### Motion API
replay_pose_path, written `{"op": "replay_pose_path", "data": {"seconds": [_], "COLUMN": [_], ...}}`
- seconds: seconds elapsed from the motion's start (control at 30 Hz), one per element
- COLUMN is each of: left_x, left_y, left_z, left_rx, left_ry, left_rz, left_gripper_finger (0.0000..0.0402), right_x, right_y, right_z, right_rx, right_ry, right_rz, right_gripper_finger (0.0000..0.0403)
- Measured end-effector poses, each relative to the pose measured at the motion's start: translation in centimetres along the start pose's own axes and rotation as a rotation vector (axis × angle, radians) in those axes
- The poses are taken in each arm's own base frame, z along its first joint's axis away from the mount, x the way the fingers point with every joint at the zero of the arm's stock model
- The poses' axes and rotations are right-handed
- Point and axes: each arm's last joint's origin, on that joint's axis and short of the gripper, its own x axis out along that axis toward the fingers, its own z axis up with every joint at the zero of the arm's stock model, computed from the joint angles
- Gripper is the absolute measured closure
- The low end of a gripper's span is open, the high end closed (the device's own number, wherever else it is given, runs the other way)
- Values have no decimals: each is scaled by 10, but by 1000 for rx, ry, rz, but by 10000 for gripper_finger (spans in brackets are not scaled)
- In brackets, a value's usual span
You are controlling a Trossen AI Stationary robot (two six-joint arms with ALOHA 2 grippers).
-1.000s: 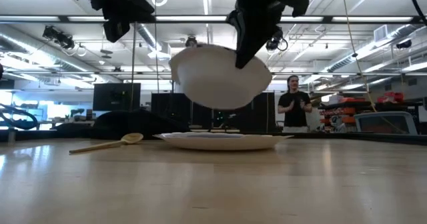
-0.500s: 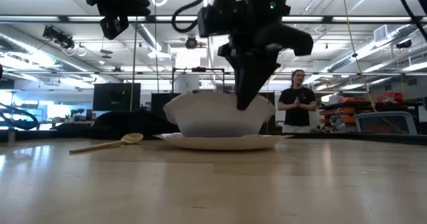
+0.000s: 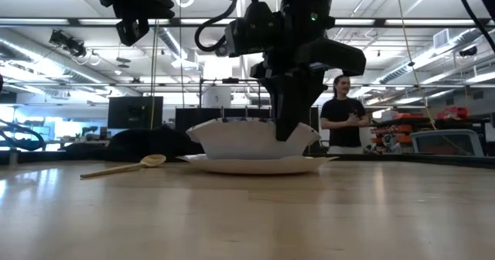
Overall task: Set table place
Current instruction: Put the white bowl on the blue plate
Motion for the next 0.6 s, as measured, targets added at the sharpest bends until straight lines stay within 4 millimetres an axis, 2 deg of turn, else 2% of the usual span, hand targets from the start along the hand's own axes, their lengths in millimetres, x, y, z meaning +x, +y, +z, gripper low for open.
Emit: {"op": "replay_pose_path", "data": {"seconds": [0.3,0.6], "left_x": [0,0], "left_y": [0,0], "left_z": [0,0], "left_rx": [0,0], "left_ry": [2,3], "left_rz": [2,2], "left_gripper_finger": [333,330], "right_x": [1,1], "right_y": [0,0], "right_z": [1,1], "right_rx": [29,31], "right_ry": [-9,-8], "right_rz": [0,0], "right_gripper_finger": [352,280]}}
